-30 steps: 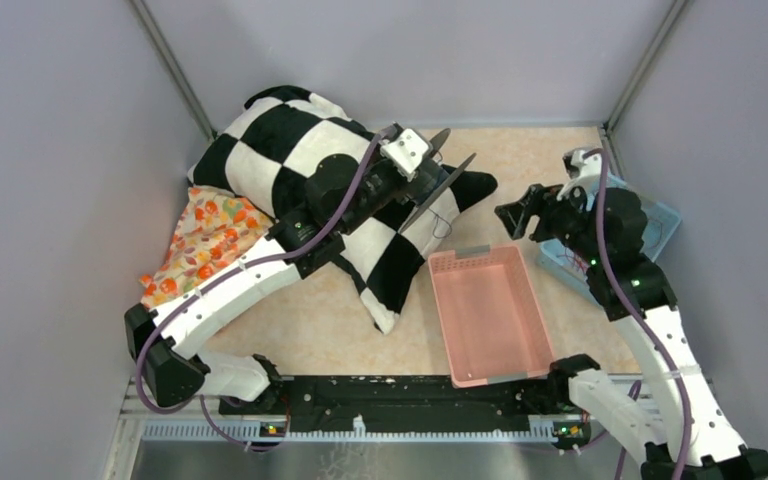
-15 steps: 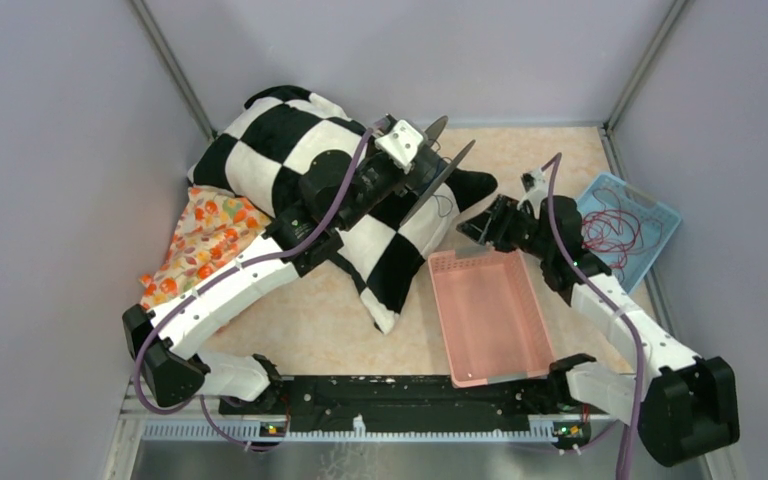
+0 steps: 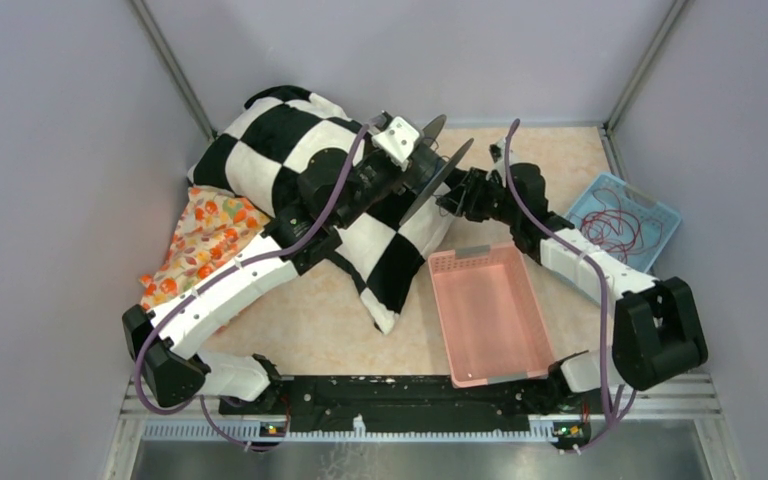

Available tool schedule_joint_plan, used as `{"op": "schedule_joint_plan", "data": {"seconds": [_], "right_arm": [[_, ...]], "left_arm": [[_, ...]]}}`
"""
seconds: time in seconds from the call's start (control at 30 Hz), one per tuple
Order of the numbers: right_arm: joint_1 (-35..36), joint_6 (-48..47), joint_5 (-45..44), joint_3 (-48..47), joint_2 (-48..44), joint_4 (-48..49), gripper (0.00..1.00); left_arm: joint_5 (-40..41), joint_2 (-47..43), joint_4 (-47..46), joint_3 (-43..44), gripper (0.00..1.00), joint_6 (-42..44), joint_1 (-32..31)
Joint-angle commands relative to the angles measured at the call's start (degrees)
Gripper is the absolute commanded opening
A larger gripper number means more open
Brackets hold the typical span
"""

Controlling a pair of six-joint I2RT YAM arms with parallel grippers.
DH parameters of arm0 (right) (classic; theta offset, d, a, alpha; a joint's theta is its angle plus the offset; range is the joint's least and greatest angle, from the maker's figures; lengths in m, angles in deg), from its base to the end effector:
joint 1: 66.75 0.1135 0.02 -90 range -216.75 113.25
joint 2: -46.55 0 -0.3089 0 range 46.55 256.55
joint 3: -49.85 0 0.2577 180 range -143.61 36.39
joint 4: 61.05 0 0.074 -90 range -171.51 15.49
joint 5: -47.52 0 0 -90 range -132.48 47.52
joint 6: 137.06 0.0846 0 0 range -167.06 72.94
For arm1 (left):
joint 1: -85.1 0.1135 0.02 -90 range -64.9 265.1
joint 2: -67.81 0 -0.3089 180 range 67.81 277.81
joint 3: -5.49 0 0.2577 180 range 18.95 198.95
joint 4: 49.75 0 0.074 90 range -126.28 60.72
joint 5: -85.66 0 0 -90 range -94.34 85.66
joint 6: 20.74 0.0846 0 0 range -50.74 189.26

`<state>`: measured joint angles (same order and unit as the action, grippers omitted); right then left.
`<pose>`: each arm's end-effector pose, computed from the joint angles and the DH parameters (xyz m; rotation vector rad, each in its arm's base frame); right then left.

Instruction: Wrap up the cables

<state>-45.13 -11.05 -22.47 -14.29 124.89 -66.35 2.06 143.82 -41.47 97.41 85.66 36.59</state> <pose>0.3166 0.1566 0.3016 0.0031 2.0225 0.9938 0.2388 -0.2558 0.5049 0.6982 1.2702 -0.3795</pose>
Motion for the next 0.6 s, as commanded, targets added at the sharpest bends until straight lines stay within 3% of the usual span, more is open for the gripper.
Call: {"op": "schedule_joint_plan", "data": {"seconds": [0.0,0.13,0.2,0.43,0.57], "right_arm": [[0.21,-0.94,0.11,-3.93,3.61,5.41,0.42],[0.26,-0.43,1.07,-4.75,6.68,6.65,0.40],[0.26,-0.31,1.35,-4.57,7.06,6.73,0.35],[0.25,-0.57,2.15,-1.03,2.95,7.97,0.00],[0.30,-1.17,7.89,0.09,-0.92,4.92,0.00]], "left_arm": [[-1.44,-0.67,-7.53,3.17,0.00,-0.58,0.87],[-2.05,0.08,-7.60,3.25,0.00,-0.92,1.51],[-2.44,0.19,-7.79,3.15,0.00,-1.34,1.77],[-3.65,0.51,-8.74,2.41,0.00,-3.24,3.32],[-0.95,1.90,-8.37,3.53,0.00,-4.41,4.25]]}}
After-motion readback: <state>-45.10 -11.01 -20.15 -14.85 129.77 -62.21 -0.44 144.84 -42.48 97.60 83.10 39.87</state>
